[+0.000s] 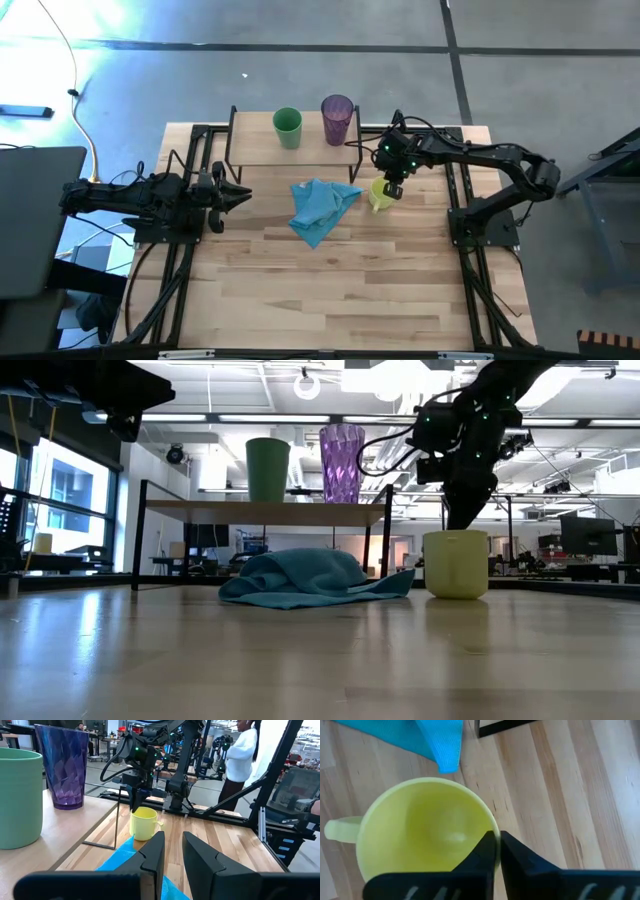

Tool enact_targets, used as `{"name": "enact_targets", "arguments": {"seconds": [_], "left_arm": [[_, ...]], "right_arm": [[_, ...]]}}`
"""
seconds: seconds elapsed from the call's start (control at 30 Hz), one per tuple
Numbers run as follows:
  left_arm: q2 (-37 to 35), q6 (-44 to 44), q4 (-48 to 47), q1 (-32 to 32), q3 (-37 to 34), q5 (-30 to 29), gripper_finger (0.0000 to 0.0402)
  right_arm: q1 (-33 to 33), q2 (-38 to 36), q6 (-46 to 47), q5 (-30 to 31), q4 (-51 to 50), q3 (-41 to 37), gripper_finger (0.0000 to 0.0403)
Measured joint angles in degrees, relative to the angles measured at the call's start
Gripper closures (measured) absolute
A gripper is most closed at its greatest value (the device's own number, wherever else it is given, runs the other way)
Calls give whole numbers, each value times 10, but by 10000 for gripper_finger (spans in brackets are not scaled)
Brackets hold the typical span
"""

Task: Stack small to large cups/mugs on shelf
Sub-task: Put the yellow mug on the shelf

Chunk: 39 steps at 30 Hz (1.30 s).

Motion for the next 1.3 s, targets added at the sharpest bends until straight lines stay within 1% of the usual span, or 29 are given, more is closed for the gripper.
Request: {"name": "enact_targets", "arguments": {"seconds": [0.23, 0.4, 0.53, 0.67, 0.87, 1.07, 1.3], "left_arm": [[0, 0, 0, 0, 0, 0, 344], [0, 0, 0, 0, 0, 0, 344], [0, 0, 0, 0, 0, 0, 344], [0, 0, 0, 0, 0, 0, 344], [0, 0, 0, 0, 0, 0, 344], [0, 0, 0, 0, 0, 0, 344], [0, 0, 0, 0, 0, 0, 344]], "right_arm": [[0, -1, 0, -4, -10, 1, 402], [0, -5, 6, -18, -29, 1, 402], [0, -17, 13, -44, -44, 0, 402], [5, -24, 19, -50, -70, 12, 403], [35, -25, 20, -53, -99, 58, 403], [71, -25, 29, -61, -130, 126, 403], [109, -25, 54, -62, -193, 201, 403]]}}
